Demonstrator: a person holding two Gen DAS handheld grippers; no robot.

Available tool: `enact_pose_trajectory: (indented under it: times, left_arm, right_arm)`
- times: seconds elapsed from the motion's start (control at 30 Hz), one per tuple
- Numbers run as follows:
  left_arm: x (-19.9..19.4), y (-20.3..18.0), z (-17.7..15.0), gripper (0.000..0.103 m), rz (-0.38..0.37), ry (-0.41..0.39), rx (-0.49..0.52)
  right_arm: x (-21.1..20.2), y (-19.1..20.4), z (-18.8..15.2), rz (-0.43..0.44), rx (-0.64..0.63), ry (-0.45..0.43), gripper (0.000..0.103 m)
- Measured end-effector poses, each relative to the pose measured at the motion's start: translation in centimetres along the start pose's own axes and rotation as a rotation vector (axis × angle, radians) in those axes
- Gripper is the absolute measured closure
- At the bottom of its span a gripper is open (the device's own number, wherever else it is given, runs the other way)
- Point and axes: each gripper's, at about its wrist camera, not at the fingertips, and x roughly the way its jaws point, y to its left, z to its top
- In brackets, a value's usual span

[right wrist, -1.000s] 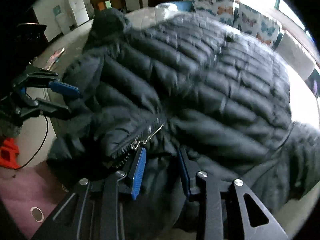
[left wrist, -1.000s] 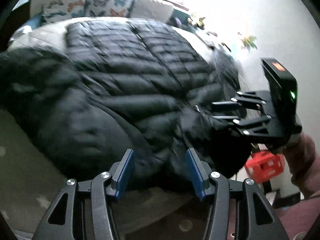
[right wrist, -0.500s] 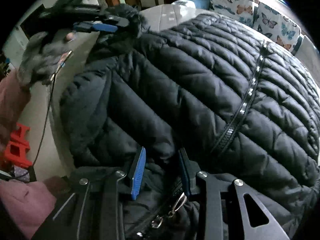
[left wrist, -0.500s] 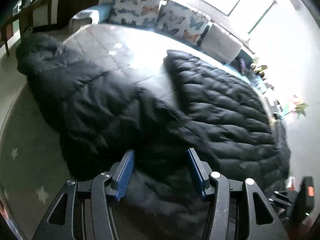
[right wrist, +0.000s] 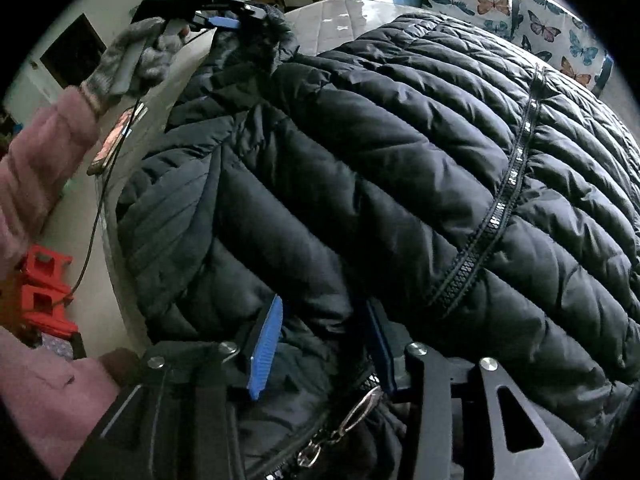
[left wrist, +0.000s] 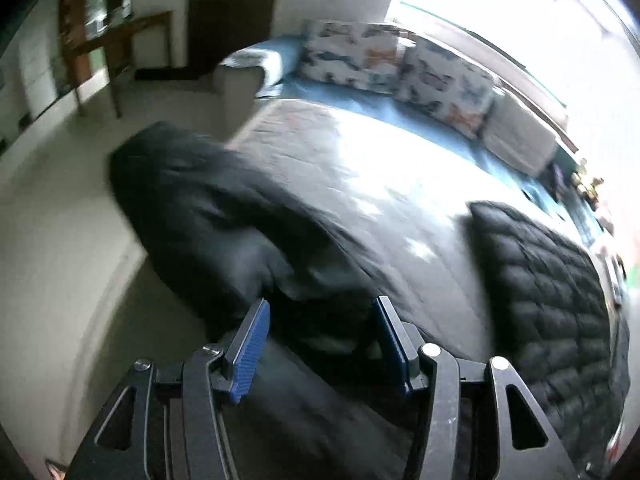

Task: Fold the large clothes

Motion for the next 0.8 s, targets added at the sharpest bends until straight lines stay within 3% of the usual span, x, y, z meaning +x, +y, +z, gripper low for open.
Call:
enact_pose_trajectory:
  times: [0.2,0.27,0.4,0.5,0.53,0.57,0.6,0.63,0.73,0.8]
  left_arm:
    - [3.6,5.2,4.8,0.046,0.107,0.002,-0.075]
    - [5.2,6.1,5.3,0.046,0.124,0.047,-0.091]
    - [4.5,8.0,6.1,0.046,0.087,0.052,-0.124]
    - [0.4,10.0,6.7,0.044,0.017,-0.047,-0.190]
    - [-1.1,11.3,6.8,0.041,0.005,-0.077,-0.231]
    - [-2.1,12.5,6.7,0.028,-0.004,-0.090,-0.265]
    - [-2.7,13.8,6.5,0.022,-0.009,-0.096,-0.300]
    - [-3.1,14.6,6.5,0.022,-0.016,-0.098,-0.319]
    - [-2.7,17.1,5.6,0.022,-0.081,-0.058,-0.386]
    - [-0.9,17.9,5.3,0.022,-0.118,0.012,-0.420]
  right_arm:
    - [0.2,0.3,0.1,0.004,0.001,-0.003,0.048]
    - [0.3,0.2,0.3,0.010,0.006,-0.004,0.047]
    - [0.3,0.3,0.2,0.005,0.000,-0.001,0.046]
    - [0.3,0.3,0.3,0.003,-0.006,-0.002,0.044]
    - [0.3,0.4,0.3,0.003,-0.006,-0.003,0.044]
    - [0.4,0.5,0.4,0.003,-0.007,-0.003,0.043]
    - [0.4,0.5,0.4,0.002,-0.011,-0.003,0.043]
    - [0.5,0.6,0.4,0.001,-0.012,-0.003,0.042]
    - [0.6,0.8,0.4,-0.001,-0.016,-0.002,0.041]
    - [0.7,1.0,0.5,-0.004,-0.017,0.000,0.041]
